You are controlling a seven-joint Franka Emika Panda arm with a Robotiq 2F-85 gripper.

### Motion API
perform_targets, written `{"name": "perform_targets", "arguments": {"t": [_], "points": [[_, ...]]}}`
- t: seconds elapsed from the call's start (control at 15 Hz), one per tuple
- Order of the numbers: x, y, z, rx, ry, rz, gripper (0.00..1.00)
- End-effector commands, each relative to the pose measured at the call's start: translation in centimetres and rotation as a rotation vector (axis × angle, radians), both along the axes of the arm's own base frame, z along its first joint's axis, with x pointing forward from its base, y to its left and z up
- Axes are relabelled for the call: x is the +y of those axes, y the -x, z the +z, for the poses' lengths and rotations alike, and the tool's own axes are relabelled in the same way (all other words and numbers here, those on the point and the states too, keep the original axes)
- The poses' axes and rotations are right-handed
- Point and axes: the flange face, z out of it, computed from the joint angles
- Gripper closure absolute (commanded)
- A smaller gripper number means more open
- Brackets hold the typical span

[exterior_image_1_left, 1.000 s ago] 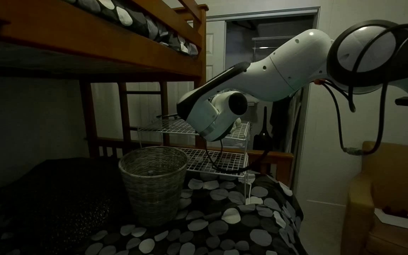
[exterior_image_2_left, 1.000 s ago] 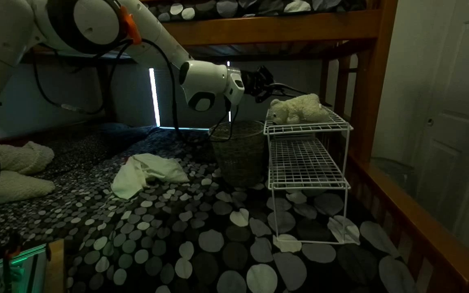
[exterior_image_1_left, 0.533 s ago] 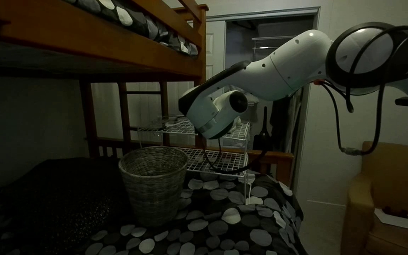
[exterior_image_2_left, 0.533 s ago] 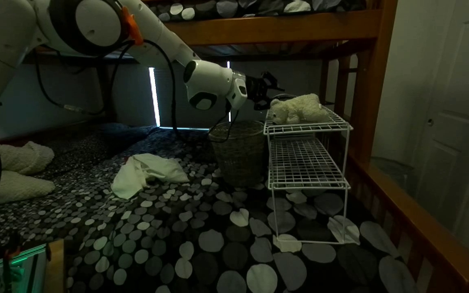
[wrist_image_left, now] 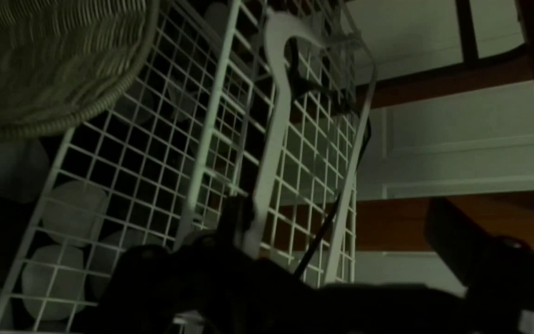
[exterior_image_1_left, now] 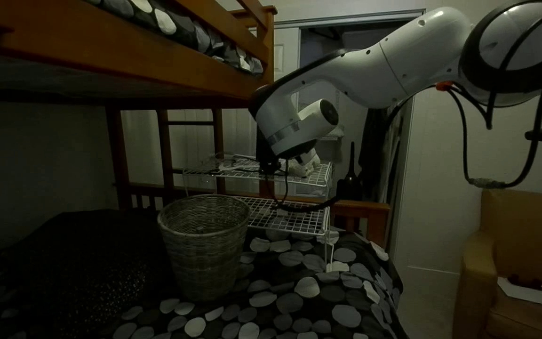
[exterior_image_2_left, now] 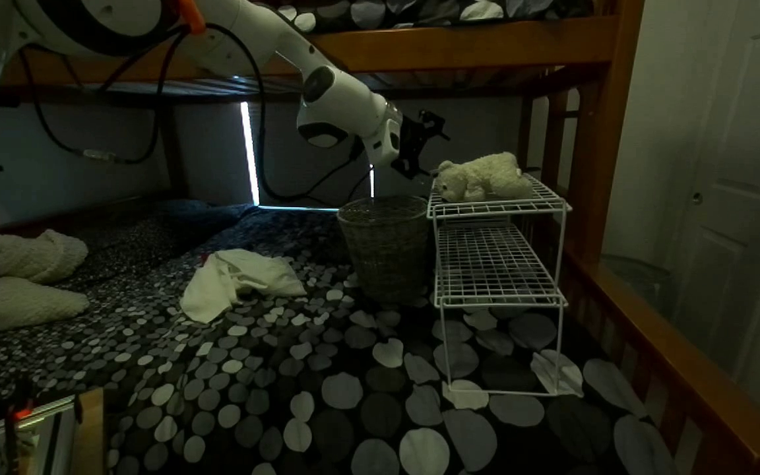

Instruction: Place the clothes hangers on top of the rack

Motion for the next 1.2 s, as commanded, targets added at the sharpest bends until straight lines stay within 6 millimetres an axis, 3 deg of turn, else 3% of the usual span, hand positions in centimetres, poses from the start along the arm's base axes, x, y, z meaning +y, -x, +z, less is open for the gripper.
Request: {"name": "perform_targets", "arguments": {"t": [0.0, 0.2, 0.33, 0.53, 0.67, 0.93, 1.13], "points": [[0.3, 2.4, 3.1, 0.045, -0.127, 0.149, 0.0], [1.8, 3.0, 5.3, 0.063, -0.212, 0.311, 0.0], [3.2, 4.5, 6.6, 0.077, -0.195, 0.443, 0.0], [4.4, 7.6, 6.1, 0.135, -0.133, 0.592, 0.0], [3.8, 10.1, 5.3, 0.175, -0.072, 0.668, 0.0], [-0.4, 15.6, 4.3, 0.249, 0.095, 0.784, 0.0], [-5.2, 18.9, 4.8, 0.314, 0.258, 0.805, 0.0]]}}
